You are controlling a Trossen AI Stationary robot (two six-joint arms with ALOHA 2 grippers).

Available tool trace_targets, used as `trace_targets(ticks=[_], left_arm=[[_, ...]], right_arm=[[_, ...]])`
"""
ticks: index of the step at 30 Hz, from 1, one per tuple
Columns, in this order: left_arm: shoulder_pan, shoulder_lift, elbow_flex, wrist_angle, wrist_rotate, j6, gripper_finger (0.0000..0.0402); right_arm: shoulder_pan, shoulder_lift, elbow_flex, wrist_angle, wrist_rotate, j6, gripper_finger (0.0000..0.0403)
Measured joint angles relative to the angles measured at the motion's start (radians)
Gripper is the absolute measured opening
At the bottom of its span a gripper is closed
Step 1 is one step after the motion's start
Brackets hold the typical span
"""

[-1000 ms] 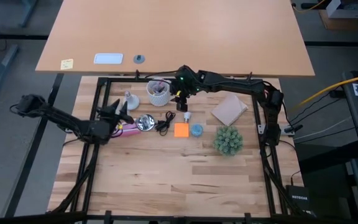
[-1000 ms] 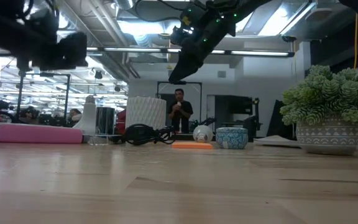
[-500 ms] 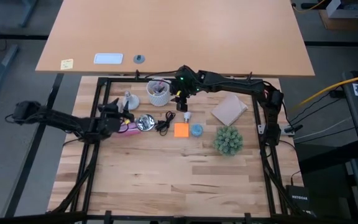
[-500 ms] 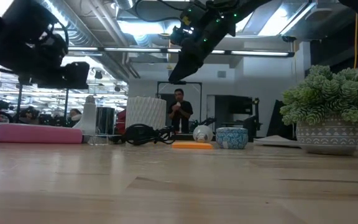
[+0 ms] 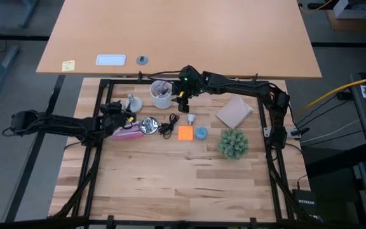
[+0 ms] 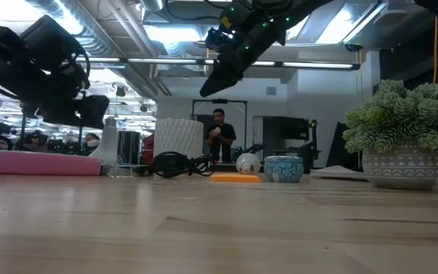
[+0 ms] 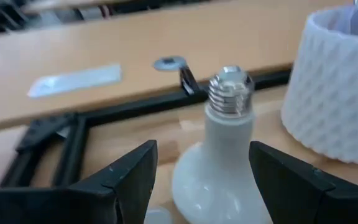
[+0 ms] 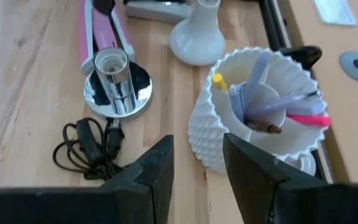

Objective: Screw lightbulb
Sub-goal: Insert the lightbulb into the silver lamp

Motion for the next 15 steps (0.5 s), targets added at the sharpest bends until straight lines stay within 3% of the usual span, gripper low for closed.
trace_targets(ticks=[3,8,15], left_arm=[[0.031,0.000,0.000,0.005,0.065,0.027,0.0246],[0.080,0.000,0.000,0.060,0.074,0.077,0.0246],[0.147,0.014,0.000,0.141,0.215,0.173,0.0247]], right_arm=[[0.000,0.000,0.000,0.008,0.000,0.000,0.0143],[0.000,0.000,0.000,0.016,0.000,0.000,0.0143],[0.000,0.000,0.000,0.028,0.000,0.000,0.0143]])
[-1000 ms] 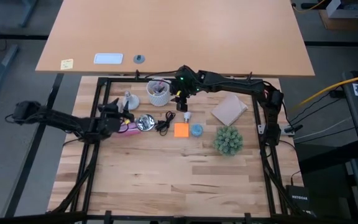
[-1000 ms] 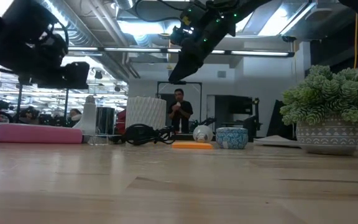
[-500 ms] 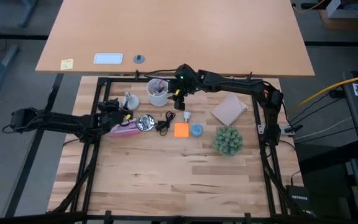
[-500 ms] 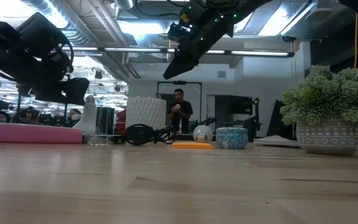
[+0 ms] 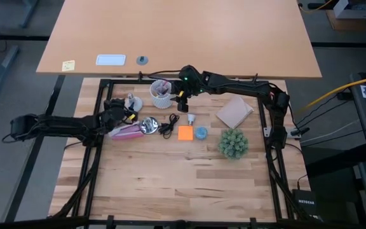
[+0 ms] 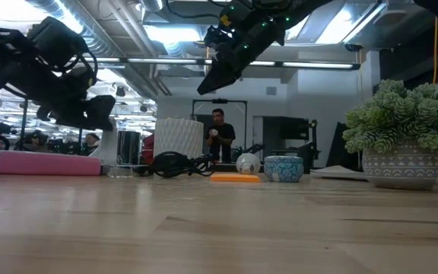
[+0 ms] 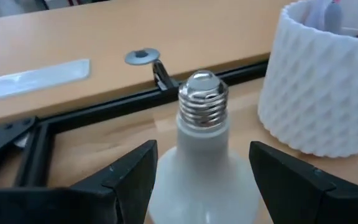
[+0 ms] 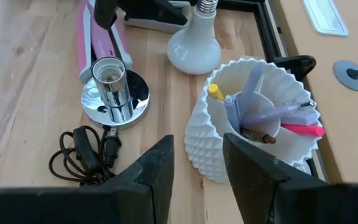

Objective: Screw lightbulb
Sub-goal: Insert the lightbulb into the silver lamp

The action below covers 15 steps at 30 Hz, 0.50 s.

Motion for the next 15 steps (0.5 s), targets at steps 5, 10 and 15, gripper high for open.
trace_targets(ticks=[5,10,15], left_arm=[[0.057,0.049,0.000,0.085,0.014,0.034,0.0247],[0.098,0.126,0.000,0.172,0.147,0.083,0.0247],[0.152,0.216,0.000,0.297,0.147,0.115,0.0247]], right_arm=[[0.000,0.000,0.000,-0.001,0.000,0.000,0.0143],[0.000,0.000,0.000,-0.001,0.000,0.000,0.0143],[0.000,0.000,0.000,-0.002,0.000,0.000,0.0143]])
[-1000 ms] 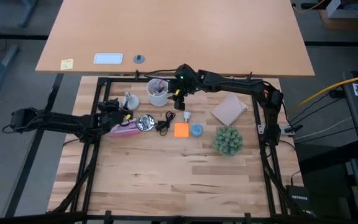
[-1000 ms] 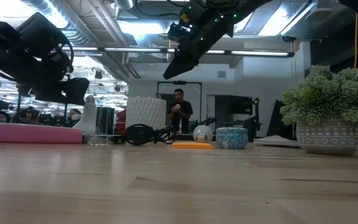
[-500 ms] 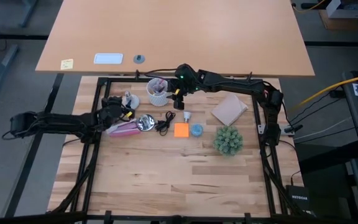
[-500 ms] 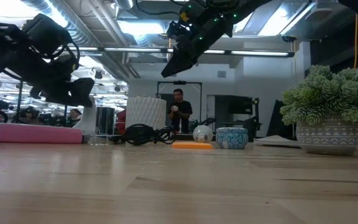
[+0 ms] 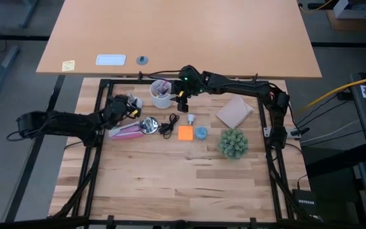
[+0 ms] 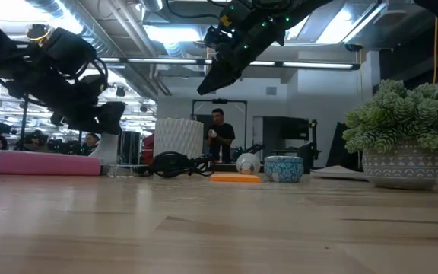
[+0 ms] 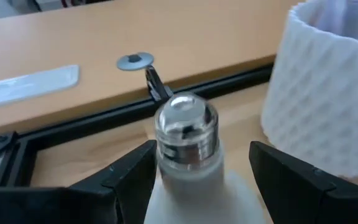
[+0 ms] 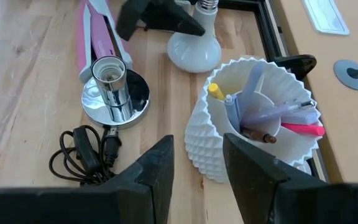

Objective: Screw lightbulb
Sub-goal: Insert the lightbulb into the silver lamp

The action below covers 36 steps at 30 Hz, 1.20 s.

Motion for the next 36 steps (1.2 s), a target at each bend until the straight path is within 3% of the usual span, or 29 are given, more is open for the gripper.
trace_targets(ticks=[12,22,33,36], left_arm=[[0.084,0.163,0.000,0.171,0.068,0.012,0.0239],[0.083,0.152,0.000,0.185,0.068,0.011,0.0131],[0.081,0.152,0.001,0.240,0.068,0.008,0.0137],[0.074,0.151,0.001,0.308,0.068,0.026,0.0137]], right_arm=[[0.000,0.000,0.000,-0.003,0.000,0.000,0.0143],[-0.001,0.000,0.000,-0.005,0.045,-0.001,0.0143],[-0.001,0.000,0.000,-0.044,0.065,-0.047,0.0143],[-0.001,0.000,0.000,-0.057,0.126,-0.079,0.0143]])
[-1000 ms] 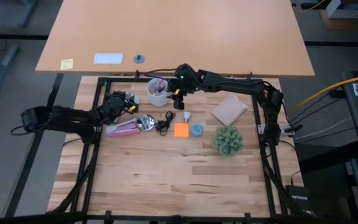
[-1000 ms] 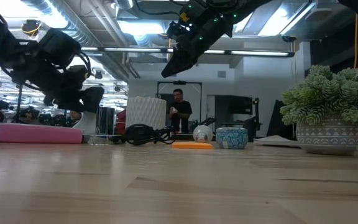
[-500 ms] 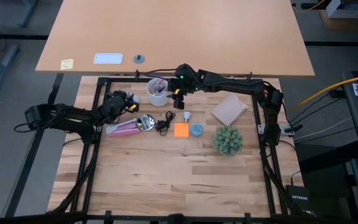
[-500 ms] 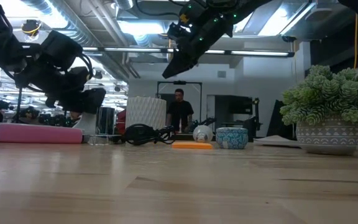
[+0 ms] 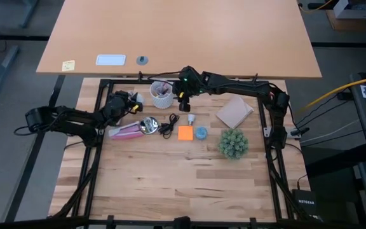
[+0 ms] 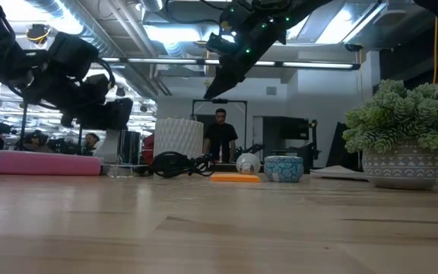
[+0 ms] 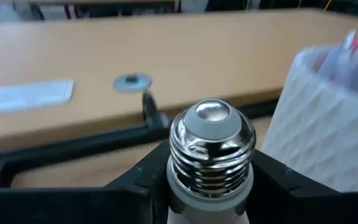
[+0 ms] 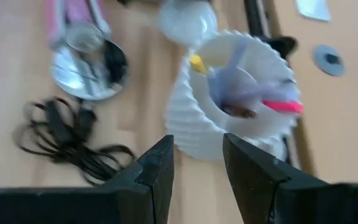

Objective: Screw lightbulb
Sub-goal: Insert the lightbulb into the silver lamp

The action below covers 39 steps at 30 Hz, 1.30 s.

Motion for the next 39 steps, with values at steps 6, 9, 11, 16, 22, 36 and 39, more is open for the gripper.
trace_targets(ticks=[6,9,11,16,22,36,39], left_arm=[[-0.056,-0.040,0.002,0.154,0.000,0.115,0.0134],[-0.110,-0.076,0.017,0.168,0.001,0.214,0.0137],[-0.155,-0.095,0.035,0.166,0.005,0.295,0.0138],[-0.292,-0.103,0.093,0.151,0.038,0.487,0.0139],[-0.452,-0.103,0.168,-0.021,0.037,0.590,0.0139],[-0.690,-0.101,0.270,-0.337,0.036,0.592,0.0140],[-0.738,-0.101,0.271,-0.371,0.036,0.596,0.0140]], right_arm=[[0.000,-0.026,0.000,-0.050,0.250,-0.041,0.0143],[0.000,-0.027,0.000,-0.068,0.332,-0.079,0.0143],[-0.002,-0.027,0.000,-0.078,0.357,-0.101,0.0143],[-0.012,-0.027,0.000,-0.120,0.366,-0.125,0.0143],[-0.027,-0.033,0.000,-0.255,0.397,-0.128,0.0143],[0.009,-0.035,0.000,-0.588,-0.090,0.023,0.0143],[0.039,-0.035,0.000,-0.593,-0.183,0.062,0.0143]])
